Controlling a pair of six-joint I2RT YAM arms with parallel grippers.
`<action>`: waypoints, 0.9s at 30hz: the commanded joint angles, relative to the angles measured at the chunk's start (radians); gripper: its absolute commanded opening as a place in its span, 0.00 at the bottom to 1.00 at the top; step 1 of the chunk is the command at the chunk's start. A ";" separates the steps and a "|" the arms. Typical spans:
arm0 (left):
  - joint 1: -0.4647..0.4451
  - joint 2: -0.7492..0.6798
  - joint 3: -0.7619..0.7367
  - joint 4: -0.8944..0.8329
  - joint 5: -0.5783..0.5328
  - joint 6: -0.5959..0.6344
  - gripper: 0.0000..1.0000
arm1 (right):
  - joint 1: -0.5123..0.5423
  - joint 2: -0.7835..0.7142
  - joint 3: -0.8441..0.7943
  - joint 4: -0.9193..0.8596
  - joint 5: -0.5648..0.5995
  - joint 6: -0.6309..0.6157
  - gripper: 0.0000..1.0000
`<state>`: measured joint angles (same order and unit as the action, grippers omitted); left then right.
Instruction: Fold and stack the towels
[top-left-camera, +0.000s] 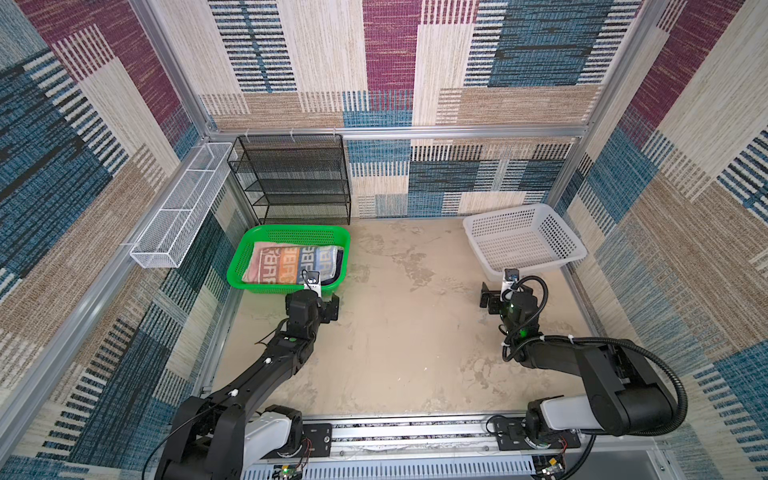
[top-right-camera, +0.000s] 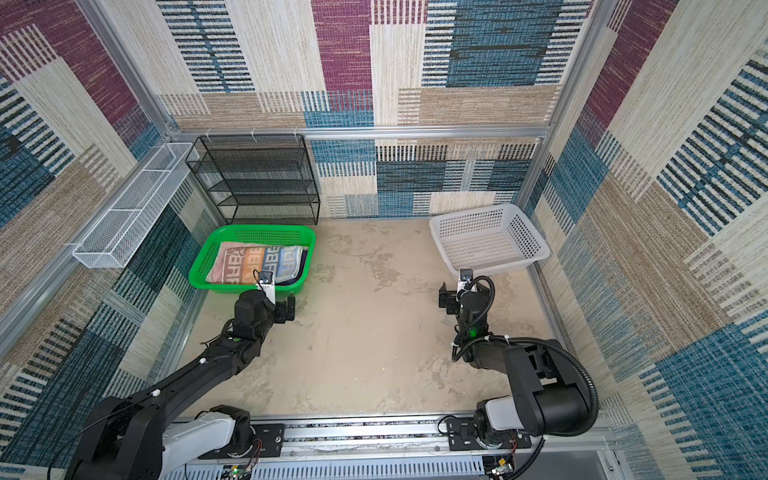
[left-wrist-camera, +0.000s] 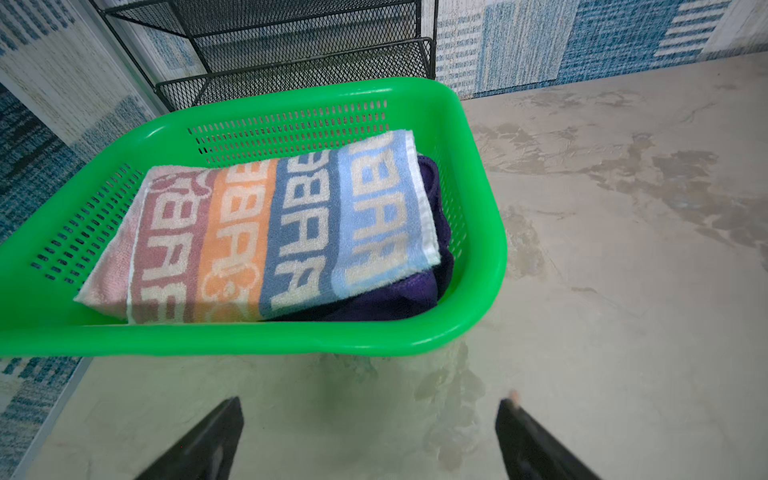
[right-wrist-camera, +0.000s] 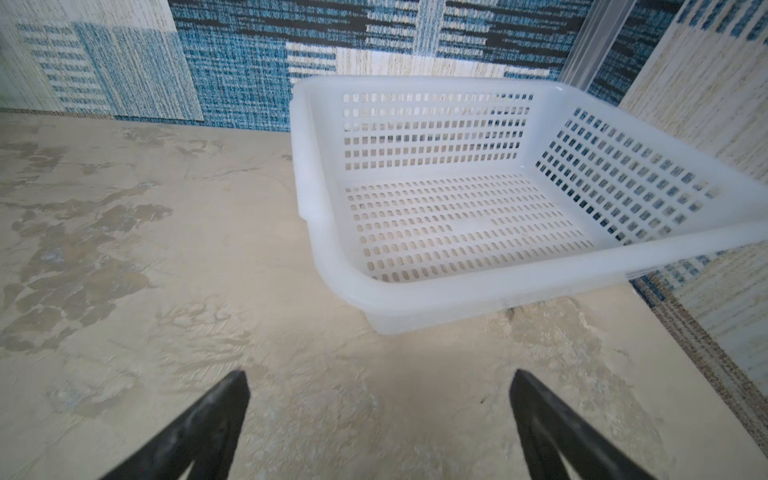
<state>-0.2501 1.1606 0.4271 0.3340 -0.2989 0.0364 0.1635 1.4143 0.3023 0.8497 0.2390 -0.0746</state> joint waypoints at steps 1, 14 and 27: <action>0.021 0.037 -0.027 0.224 -0.012 0.063 0.99 | -0.004 0.024 -0.006 0.195 -0.053 -0.057 1.00; 0.162 0.257 -0.064 0.491 0.144 0.057 0.99 | -0.031 0.058 -0.029 0.285 -0.102 -0.075 1.00; 0.196 0.366 -0.049 0.557 0.168 0.026 0.99 | -0.155 0.127 -0.098 0.452 -0.167 0.063 1.00</action>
<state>-0.0589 1.5249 0.3576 0.8879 -0.1440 0.0776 0.0105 1.5360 0.2066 1.1969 0.1108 -0.0410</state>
